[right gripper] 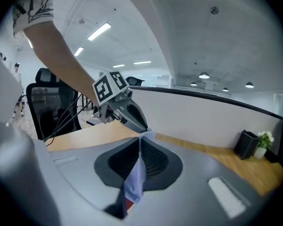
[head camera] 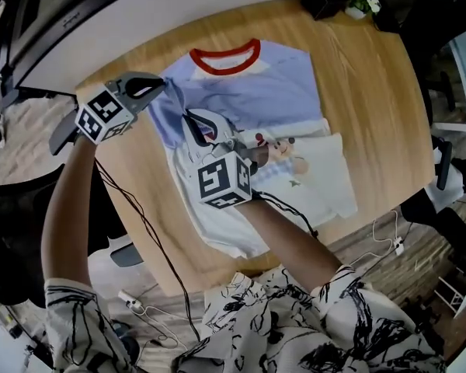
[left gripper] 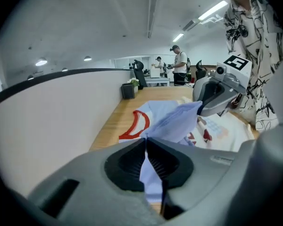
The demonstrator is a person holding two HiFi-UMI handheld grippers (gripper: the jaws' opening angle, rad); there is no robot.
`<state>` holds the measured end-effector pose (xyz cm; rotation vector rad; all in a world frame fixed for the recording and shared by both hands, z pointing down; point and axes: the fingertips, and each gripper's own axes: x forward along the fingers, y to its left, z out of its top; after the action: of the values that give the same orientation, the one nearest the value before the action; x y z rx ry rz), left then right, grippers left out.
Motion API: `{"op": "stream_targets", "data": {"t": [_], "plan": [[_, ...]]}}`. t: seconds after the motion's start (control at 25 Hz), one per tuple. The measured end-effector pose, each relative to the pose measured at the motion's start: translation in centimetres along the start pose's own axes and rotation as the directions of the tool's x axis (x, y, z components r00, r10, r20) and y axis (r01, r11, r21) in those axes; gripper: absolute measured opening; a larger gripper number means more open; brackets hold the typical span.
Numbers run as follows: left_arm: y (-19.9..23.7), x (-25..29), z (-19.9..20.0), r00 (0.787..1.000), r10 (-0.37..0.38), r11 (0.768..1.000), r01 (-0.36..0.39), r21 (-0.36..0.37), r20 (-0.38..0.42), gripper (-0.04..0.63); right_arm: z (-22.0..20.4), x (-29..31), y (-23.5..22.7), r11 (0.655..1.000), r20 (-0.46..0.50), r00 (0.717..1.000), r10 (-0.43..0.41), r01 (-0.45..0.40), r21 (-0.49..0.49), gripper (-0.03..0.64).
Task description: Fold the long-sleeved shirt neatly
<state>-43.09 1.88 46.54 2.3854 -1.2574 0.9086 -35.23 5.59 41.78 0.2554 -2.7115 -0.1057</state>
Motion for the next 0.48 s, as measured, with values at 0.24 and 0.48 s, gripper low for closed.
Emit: {"op": "stream_targets", "data": {"t": [0.24,0.48], "plan": [[0.6,-2.1,0.2,0.985,0.051,0.997,-0.059,0.045,0.163,0.018,-1.4,1.8,3.5,0.983,-0.033,0.999,-0.012,0.006,-0.184,0.029],[0.5,-1.7,-7.6,0.999,0.025,1.0,-0.024,0.011,-0.047,0.072,-6.6,4.9,7.9,0.962,-0.239,0.967,0.086,-0.143,-0.231,0.028]]}}
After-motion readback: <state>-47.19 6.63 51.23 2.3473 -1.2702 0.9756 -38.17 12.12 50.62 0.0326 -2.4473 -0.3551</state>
